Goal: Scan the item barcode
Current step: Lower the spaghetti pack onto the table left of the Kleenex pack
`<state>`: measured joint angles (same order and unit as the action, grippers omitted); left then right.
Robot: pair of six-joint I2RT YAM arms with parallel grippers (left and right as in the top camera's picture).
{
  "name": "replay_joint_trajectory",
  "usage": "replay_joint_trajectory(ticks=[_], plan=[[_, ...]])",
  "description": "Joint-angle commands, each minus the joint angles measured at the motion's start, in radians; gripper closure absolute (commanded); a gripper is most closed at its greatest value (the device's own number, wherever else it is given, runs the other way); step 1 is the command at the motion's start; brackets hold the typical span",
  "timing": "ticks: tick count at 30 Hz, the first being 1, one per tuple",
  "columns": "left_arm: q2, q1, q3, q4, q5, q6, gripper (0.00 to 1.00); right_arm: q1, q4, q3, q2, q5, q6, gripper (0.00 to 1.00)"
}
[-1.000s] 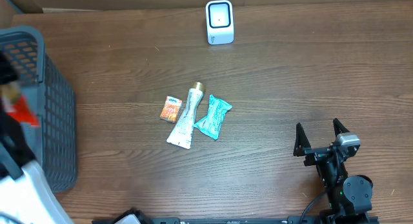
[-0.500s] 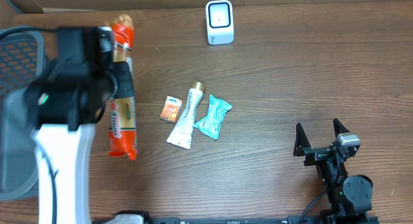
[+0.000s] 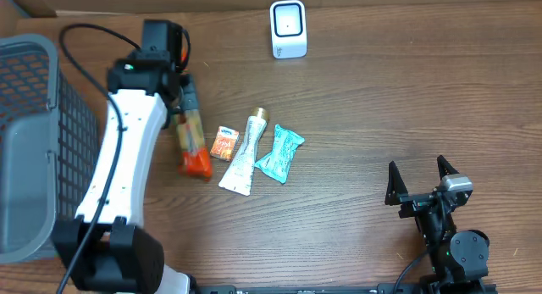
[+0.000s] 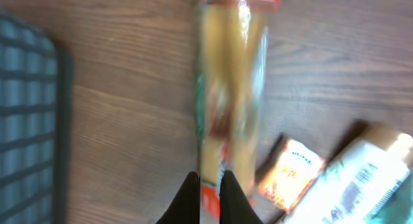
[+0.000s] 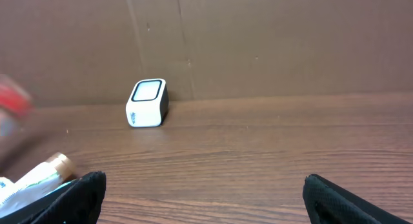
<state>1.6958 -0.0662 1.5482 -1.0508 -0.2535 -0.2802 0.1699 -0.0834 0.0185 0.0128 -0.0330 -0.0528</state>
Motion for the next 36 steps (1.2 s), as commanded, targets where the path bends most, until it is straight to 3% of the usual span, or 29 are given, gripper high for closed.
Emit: replay_joint_trajectory(ticks=[1,6,12,14,15,17,24,36], plan=[[0.030,-0.006,-0.119,0.099,0.047,-0.038,0.96,-0.002,0.003,-0.011,-0.010,-0.008,-0.007,0.00],[0.064,-0.006,-0.248,0.241,0.118,-0.038,0.96,-0.002,0.003,-0.011,-0.010,-0.008,-0.007,0.00],[0.081,-0.006,-0.273,0.287,0.117,-0.028,0.94,-0.002,0.003,-0.011,-0.010,-0.008,-0.007,0.00],[0.081,-0.005,-0.273,0.320,0.116,-0.012,0.83,-0.002,0.003,-0.011,-0.010,-0.008,-0.007,0.00],[0.082,-0.005,-0.273,0.343,0.116,-0.010,0.61,-0.002,0.003,-0.011,-0.010,-0.008,-0.007,0.00],[0.082,-0.005,-0.273,0.387,0.115,-0.010,0.47,-0.002,0.003,-0.011,-0.010,-0.008,-0.007,0.00],[0.083,-0.003,-0.293,0.517,-0.018,0.003,0.43,-0.002,0.003,-0.011,-0.010,-0.008,-0.007,0.00],[0.241,0.026,-0.311,0.621,0.019,0.011,0.21,-0.002,0.003,-0.011,-0.010,-0.008,-0.007,0.00]])
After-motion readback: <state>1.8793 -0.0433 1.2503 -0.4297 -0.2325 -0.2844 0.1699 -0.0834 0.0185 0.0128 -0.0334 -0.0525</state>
